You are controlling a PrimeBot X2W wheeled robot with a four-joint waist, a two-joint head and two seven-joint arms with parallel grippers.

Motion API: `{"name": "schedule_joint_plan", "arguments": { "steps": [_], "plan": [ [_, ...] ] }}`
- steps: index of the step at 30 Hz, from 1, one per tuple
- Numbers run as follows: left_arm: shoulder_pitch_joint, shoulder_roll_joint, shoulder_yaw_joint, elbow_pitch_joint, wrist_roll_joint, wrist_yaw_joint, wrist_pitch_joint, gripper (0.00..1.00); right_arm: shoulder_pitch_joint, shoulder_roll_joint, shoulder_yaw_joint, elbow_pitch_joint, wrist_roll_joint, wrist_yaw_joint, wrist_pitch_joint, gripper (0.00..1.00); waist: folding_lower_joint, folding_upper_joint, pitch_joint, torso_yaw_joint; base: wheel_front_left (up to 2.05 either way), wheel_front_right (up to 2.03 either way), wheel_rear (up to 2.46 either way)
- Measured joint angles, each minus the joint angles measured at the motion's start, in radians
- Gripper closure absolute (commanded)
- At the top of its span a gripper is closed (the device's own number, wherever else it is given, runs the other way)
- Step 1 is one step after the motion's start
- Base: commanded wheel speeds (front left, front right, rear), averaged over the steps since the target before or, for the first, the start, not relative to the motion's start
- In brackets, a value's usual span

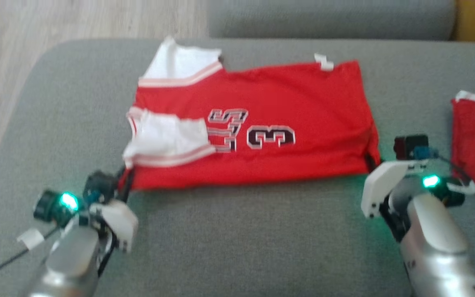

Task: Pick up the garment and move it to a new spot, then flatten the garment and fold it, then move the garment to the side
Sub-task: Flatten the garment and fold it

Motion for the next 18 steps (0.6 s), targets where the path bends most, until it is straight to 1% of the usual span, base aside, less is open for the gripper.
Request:
{"name": "schedule_joint_plan", "arguments": {
  "steps": [5, 9, 12, 14, 18],
  "plan": [
    [0.093, 0.017, -0.033, -0.016, 0.0, -0.017, 0.05, 1.0, 0.107, 0.001, 0.008, -0.098, 0.01, 0.0, 0.075, 1.0, -0.0001, 0.0, -0.059, -0.015, 0.0, 0.0, 0.0],
    [0.167, 0.043, -0.044, -0.071, -0.002, -0.026, 0.086, 1.0, 0.207, 0.005, 0.006, -0.208, 0.011, 0.0, 0.152, 1.0, -0.0002, 0.0, -0.096, -0.024, 0.0, 0.0, 0.0],
    [0.211, 0.063, -0.045, -0.138, -0.013, -0.022, 0.113, 1.0, 0.283, 0.008, -0.002, -0.304, 0.026, 0.0, 0.199, 1.0, -0.0002, 0.0, -0.112, -0.025, 0.0, 0.0, 0.0],
    [0.235, 0.073, -0.047, -0.191, -0.02, -0.01, 0.134, 1.0, 0.327, 0.009, -0.011, -0.36, 0.036, 0.0, 0.224, 1.0, -0.0002, 0.0, -0.112, -0.022, 0.0, 0.0, 0.0],
    [0.267, 0.09, -0.052, -0.287, -0.02, 0.007, 0.181, 1.0, 0.382, 0.009, -0.024, -0.438, 0.047, 0.0, 0.253, 1.0, 0.0, 0.0, -0.103, -0.015, 0.0, 0.0, 0.0]
  ]
}}
